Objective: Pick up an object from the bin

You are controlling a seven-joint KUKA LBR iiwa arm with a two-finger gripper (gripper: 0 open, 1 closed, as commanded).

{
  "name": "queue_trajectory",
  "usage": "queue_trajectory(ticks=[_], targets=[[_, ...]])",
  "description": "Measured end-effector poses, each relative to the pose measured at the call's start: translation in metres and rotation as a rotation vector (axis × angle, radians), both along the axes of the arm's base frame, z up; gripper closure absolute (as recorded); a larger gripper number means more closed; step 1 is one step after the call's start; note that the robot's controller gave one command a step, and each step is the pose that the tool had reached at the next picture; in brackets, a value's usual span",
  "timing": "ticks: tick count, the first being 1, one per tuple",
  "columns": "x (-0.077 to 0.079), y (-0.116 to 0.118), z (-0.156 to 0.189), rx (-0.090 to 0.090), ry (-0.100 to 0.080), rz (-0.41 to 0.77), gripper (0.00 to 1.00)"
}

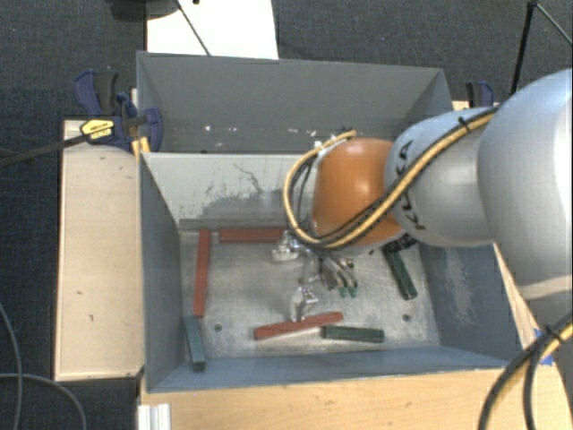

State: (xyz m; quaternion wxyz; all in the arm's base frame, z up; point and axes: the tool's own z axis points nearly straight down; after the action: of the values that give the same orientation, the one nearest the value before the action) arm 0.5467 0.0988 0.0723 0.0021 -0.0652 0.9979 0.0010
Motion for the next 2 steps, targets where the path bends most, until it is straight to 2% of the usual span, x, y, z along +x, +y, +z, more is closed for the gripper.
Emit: queue_trajectory(ticks=[1,2], targets=[[0.000,0.000,0.000,0.000,0.000,-0.002,0.00],[-0.061,0.004,0.001,0.000,-0.009,0.162,1.00]])
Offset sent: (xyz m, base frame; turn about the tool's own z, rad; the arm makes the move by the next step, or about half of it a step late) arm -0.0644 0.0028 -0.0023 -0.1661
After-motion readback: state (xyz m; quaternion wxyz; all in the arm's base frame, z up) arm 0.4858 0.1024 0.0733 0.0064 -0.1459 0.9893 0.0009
